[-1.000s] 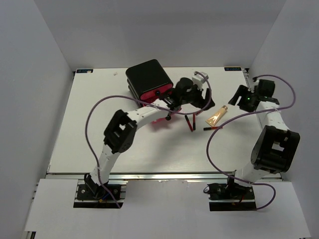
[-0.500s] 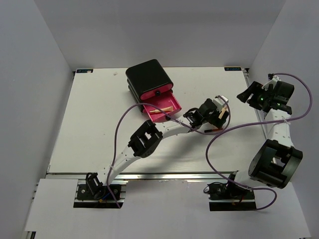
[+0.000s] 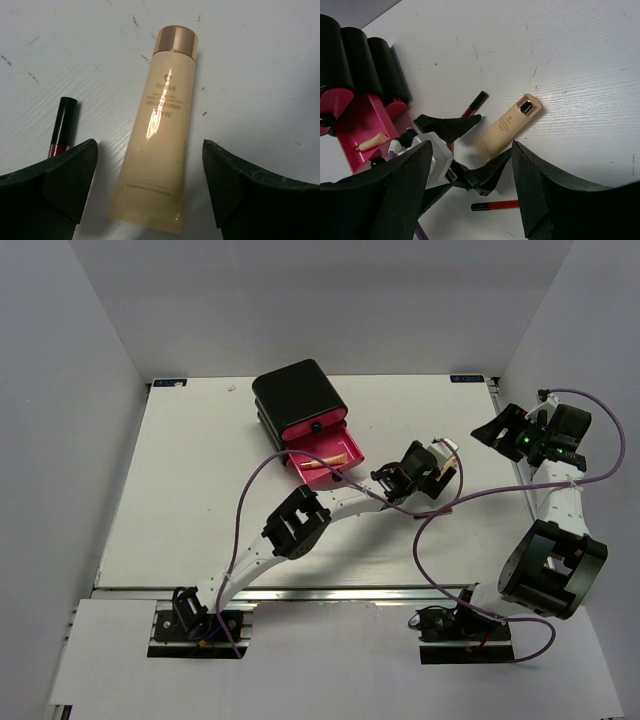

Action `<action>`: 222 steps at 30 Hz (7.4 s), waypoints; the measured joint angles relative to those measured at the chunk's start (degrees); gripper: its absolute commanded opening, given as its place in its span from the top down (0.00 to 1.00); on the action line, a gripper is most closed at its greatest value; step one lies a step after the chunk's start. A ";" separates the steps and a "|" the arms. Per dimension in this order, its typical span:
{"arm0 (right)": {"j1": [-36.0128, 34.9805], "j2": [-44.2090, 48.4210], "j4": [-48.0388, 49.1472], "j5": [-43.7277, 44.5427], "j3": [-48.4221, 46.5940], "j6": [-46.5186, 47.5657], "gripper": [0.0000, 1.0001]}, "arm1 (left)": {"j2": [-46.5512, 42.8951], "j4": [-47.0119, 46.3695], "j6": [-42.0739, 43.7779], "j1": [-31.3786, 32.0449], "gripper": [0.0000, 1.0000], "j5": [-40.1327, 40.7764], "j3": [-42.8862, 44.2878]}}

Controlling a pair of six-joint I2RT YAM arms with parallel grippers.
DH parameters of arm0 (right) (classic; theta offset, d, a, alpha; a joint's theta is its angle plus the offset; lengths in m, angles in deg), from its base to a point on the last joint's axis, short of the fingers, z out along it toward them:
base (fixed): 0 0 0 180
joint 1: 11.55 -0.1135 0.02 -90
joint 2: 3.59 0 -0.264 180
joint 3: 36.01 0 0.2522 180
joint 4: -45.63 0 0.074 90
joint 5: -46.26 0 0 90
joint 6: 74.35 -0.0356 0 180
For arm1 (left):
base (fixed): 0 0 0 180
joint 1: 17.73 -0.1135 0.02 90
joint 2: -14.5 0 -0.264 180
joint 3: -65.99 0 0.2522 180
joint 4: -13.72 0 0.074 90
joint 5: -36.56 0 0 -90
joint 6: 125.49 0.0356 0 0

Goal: Organize the makeup

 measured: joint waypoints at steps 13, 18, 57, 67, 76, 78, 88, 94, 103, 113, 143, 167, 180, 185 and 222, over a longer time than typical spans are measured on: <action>0.26 -0.24 -5.55 -13.88 -0.70 17.64 0.44 | -2.19 -3.39 3.10 1.60 0.89 0.44 -4.11; 0.20 -4.33 -26.73 -20.48 -8.87 48.57 0.59 | -3.52 -1.22 1.92 0.90 1.00 -0.28 -4.26; -13.31 -3.87 -40.30 -6.01 9.01 96.94 0.85 | -64.43 5.99 16.74 -17.53 1.00 -3.96 -61.86; -13.31 -4.26 -38.42 -6.34 8.83 93.83 0.82 | -60.81 3.32 21.92 -18.38 0.82 -3.96 -62.16; -13.31 -4.90 -38.03 -6.43 8.13 93.07 0.82 | -56.54 3.04 23.78 -19.52 0.39 -3.32 -62.18; -13.31 -5.14 -38.03 -6.47 8.13 93.04 0.81 | -56.52 1.81 24.15 -19.69 0.28 -2.56 -62.16; -16.06 -5.22 -39.26 -6.60 8.15 97.59 0.76 | -57.02 2.21 21.57 -20.17 0.66 -2.16 -57.27; -25.09 -3.43 -38.95 -9.18 8.13 100.54 0.96 | -59.45 7.10 11.85 -23.78 0.75 -3.19 -49.44; -50.36 -12.33 -15.41 0.13 1.95 84.89 1.00 | -50.82 9.79 -8.07 -51.21 0.02 -18.75 -26.14; -55.80 -26.73 1.22 15.13 -6.64 74.10 1.00 | -28.76 10.58 -11.76 -49.94 0.02 -25.29 -15.50; -52.87 -24.48 28.74 20.48 -1.29 49.09 0.57 | -24.87 6.40 -15.45 -50.31 0.02 -29.27 -13.40; -50.10 -24.30 41.83 3.21 9.73 -12.83 0.11 | -59.89 -2.62 -21.20 -52.76 0.02 -15.19 -45.27; -50.45 -41.79 47.19 7.65 -7.56 -25.59 0.36 | -84.48 -3.02 -26.93 -52.76 0.02 -11.96 -71.08; -50.93 -44.13 47.15 8.15 -7.91 -28.26 0.45 | -88.32 -1.79 -28.00 -52.76 0.02 -10.84 -73.29; -52.94 -48.48 60.41 12.48 -4.87 -45.33 0.92 | -88.89 0.68 -29.53 -52.76 0.02 -10.99 -73.37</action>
